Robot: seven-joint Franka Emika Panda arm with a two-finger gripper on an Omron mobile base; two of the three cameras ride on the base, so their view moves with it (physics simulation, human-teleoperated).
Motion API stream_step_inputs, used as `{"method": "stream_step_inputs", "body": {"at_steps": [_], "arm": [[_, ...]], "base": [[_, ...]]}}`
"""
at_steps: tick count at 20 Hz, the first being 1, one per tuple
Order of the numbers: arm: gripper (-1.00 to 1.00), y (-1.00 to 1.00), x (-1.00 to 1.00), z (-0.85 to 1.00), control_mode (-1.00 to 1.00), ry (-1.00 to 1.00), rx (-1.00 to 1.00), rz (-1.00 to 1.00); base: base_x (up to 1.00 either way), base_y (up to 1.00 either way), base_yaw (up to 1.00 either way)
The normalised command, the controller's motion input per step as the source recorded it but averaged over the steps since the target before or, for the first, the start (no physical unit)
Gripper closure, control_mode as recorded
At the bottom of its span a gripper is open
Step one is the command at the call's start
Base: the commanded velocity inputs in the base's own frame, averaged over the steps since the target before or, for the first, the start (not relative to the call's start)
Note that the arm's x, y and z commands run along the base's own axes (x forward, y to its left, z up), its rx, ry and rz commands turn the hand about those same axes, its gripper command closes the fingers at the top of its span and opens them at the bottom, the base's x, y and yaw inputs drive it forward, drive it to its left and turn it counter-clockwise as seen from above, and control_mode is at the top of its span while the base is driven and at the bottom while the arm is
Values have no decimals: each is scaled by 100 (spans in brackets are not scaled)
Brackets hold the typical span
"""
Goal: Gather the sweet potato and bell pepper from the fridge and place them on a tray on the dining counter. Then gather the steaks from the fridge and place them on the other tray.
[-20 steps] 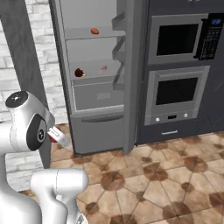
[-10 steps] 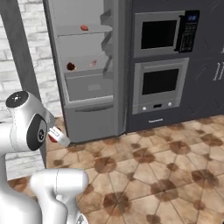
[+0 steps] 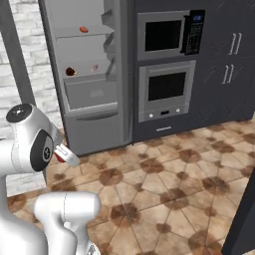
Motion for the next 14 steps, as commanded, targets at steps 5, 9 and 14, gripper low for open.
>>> {"method": "stream_step_inputs", "body": {"at_steps": [5,9,14], "arm": [[100,0,0,0,100,0,0,0],[100,0,0,0,100,0,0,0],[100,0,0,0,100,0,0,0]], "base": [[-16,-26,-19],[-2,-47,-28],[0,-57,-32]]}}
